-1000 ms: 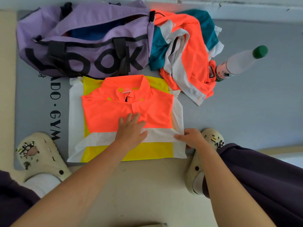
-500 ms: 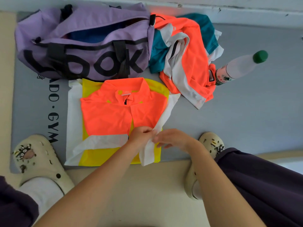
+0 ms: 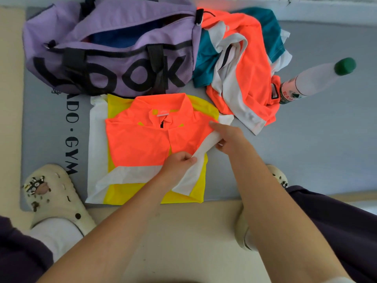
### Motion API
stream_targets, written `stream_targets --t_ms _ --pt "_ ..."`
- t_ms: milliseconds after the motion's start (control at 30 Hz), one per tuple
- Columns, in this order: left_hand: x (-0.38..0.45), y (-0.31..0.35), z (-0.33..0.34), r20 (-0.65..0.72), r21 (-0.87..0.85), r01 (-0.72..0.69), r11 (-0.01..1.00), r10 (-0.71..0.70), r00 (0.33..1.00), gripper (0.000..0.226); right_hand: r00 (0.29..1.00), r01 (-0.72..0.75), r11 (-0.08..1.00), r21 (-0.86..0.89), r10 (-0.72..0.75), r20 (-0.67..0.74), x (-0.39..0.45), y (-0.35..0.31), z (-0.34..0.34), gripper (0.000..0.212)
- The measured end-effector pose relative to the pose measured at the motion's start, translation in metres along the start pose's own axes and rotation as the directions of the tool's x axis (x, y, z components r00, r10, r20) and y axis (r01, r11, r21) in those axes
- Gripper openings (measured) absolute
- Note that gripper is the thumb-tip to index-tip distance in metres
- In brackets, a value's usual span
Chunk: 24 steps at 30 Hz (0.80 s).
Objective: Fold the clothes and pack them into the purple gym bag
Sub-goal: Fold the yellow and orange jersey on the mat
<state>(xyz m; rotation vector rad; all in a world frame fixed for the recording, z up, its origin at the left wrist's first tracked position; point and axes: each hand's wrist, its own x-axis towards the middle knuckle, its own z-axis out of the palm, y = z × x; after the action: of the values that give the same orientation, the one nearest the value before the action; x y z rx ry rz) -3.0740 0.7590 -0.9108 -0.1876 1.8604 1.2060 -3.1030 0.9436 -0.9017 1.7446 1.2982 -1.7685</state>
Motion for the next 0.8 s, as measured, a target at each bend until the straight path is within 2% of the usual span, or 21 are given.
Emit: stream_targets --t_ms 67,100,267,400,500,667,800 --pt "0.0 0.0 0.003 0.004 -0.017 -0.008 1.0 0.009 1.0 0.025 0.995 -0.061 0.998 -0.017 0.062 0.077 -0.004 0.002 -0.007 0.038" --pt "0.0 0.001 0.005 0.003 -0.026 -0.009 1.0 0.009 1.0 0.025 0.995 -0.045 0.999 -0.023 0.047 0.088 -0.005 0.004 -0.009 0.034" --pt "0.0 0.009 0.02 -0.002 -0.158 0.067 0.985 -0.068 0.998 0.026 0.967 0.233 0.971 0.044 -0.236 0.097 -0.007 0.007 -0.019 0.022" --pt "-0.011 0.024 0.034 0.141 -0.137 0.056 0.989 -0.037 0.989 0.025 0.908 0.402 0.885 -0.236 -0.419 -0.022 -0.013 -0.002 -0.04 0.012" --pt "-0.017 0.036 0.03 0.181 -0.234 0.053 0.971 -0.01 0.983 0.023 0.862 0.474 0.812 -0.34 -0.507 -0.007 -0.024 -0.012 -0.04 0.018" --pt "-0.03 0.014 -0.03 0.138 -0.322 0.138 0.937 -0.098 0.986 0.019 0.84 0.537 0.726 -0.43 -0.504 0.2 -0.048 -0.017 0.04 0.022" --pt "-0.047 -0.018 -0.098 0.052 -0.595 0.192 0.781 -0.201 0.978 0.016 0.819 0.574 0.701 -0.423 -0.491 0.298 -0.065 0.001 0.13 0.028"
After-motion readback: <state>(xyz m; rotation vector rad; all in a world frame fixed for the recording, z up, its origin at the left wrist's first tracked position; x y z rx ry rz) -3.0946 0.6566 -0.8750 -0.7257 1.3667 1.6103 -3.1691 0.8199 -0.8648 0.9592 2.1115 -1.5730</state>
